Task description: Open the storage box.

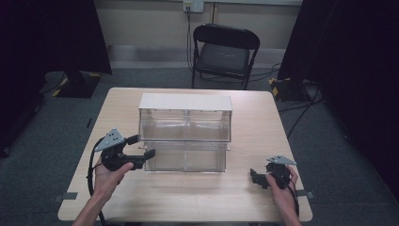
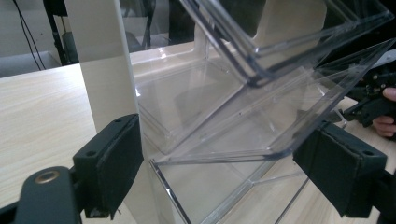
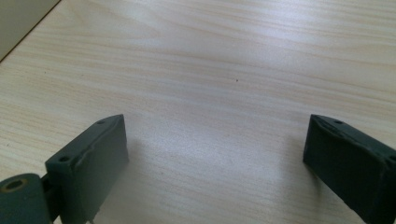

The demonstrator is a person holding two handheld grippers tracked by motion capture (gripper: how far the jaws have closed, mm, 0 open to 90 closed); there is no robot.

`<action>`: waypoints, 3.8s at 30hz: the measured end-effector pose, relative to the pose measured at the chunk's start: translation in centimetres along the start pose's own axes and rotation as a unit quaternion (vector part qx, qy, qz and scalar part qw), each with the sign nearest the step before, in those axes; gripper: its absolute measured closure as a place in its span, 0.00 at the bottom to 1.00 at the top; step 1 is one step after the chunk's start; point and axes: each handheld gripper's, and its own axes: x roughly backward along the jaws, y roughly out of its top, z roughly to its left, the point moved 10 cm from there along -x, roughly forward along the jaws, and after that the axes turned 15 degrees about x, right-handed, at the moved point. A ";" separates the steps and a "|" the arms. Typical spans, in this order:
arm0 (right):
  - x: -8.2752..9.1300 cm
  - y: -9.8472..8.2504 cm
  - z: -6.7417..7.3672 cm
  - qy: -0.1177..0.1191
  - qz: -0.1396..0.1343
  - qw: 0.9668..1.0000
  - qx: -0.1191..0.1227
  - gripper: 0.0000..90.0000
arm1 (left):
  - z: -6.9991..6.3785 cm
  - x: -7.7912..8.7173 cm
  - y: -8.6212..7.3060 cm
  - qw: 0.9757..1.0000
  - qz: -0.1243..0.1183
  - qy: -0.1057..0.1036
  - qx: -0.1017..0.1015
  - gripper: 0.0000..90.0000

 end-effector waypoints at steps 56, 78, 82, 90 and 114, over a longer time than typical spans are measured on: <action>0.0 0.0 0.0 0.000 0.000 1.000 0.000 0.06 | -0.5 -1.1 0.7 1.000 0.013 0.001 0.001 0.12; 0.0 0.0 0.0 0.000 0.000 1.000 0.000 0.06 | -0.5 -1.1 0.7 1.000 0.015 -0.002 0.002 0.12; 0.0 0.0 0.0 0.000 0.000 1.000 0.000 0.06 | -0.5 -1.1 0.7 1.000 0.016 -0.005 0.003 0.12; 0.0 0.0 0.0 0.000 0.000 1.000 0.000 0.06 | -0.5 -1.1 0.7 1.000 0.016 -0.004 0.002 0.12; 0.0 0.0 0.0 0.000 0.000 1.000 0.000 0.06 | -0.5 -1.0 0.7 1.000 0.016 -0.002 0.000 0.13</action>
